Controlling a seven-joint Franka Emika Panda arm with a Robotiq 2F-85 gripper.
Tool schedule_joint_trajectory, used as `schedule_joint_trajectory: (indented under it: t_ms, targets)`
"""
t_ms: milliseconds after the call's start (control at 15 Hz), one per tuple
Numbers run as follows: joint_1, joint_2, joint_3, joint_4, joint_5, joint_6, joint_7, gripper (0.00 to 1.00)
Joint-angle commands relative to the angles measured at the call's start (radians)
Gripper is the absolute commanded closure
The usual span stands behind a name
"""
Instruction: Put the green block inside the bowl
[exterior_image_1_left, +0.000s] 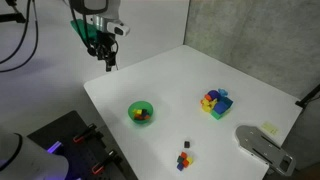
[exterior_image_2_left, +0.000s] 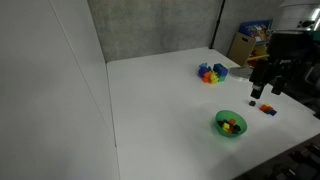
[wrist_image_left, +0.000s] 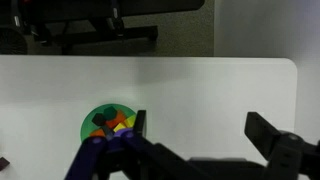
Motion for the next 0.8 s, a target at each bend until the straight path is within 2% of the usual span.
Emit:
schedule_joint_trajectory:
  t_ms: [0,267,733]
  targets:
    - [-0.003,0.0,0.002,0.003,0.0,-0.003,0.0,0.0]
    - [-0.003,0.0,0.002,0.003,0.0,-0.003,0.0,0.0]
    - [-0.046,0.057,-0.011,0.022,-0.088,0.114,0.04,0.0]
